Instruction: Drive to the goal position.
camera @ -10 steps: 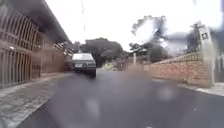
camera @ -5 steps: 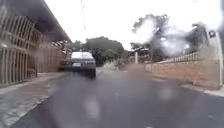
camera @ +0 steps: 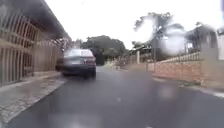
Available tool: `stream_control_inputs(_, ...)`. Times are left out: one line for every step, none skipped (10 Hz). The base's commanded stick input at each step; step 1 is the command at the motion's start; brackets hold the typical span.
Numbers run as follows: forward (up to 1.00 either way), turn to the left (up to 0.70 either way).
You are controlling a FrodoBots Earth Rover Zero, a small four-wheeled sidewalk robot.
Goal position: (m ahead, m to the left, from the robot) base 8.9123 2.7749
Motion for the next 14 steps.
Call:
stream_control_inputs(0.70, 0.00)
stream_control_inputs(0.70, 0.00)
stream_control_inputs(0.70, 0.00)
stream_control_inputs(0.70, 0.00)
stream_control_inputs(0.70, 0.00)
stream_control_inputs(0.70, 0.00)
stream_control_inputs(0.70, 0.00)
stream_control_inputs(0.70, 0.00)
stream_control_inputs(0.70, 0.00)
stream_control_inputs(0.70, 0.00)
stream_control_inputs(0.70, 0.00)
stream_control_inputs(0.70, 0.00)
stream_control_inputs(0.70, 0.00)
stream_control_inputs(0.70, 0.00)
